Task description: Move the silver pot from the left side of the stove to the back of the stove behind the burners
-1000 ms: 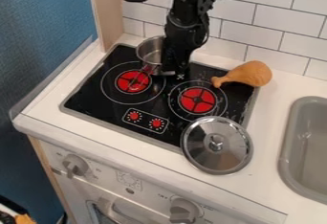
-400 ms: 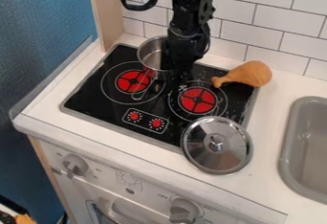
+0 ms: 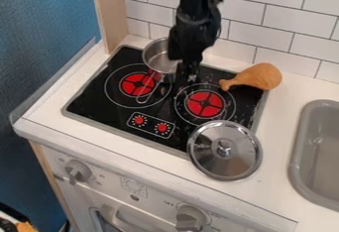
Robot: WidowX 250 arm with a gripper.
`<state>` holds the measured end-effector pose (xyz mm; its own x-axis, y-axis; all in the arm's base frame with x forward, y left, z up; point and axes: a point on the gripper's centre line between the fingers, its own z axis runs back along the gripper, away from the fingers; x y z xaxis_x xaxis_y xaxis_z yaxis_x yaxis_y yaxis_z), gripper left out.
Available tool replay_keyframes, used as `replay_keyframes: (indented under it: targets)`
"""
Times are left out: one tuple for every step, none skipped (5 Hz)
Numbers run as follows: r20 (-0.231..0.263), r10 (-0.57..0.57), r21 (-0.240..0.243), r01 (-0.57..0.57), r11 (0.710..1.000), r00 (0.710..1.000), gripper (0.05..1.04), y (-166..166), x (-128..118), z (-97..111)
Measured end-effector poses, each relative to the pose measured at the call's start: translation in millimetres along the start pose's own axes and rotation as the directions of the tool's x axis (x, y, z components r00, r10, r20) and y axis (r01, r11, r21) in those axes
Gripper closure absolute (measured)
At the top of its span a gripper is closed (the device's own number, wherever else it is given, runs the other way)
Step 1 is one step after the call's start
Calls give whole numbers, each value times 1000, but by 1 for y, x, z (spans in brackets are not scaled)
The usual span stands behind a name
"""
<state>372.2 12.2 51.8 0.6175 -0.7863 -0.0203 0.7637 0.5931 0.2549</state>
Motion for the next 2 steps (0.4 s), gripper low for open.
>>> replay_keyframes:
  targets:
    - [50, 2, 7, -2, 1000, 999, 82, 3, 5, 21]
    - [92, -22, 28, 19, 999, 996, 83, 10, 6, 49]
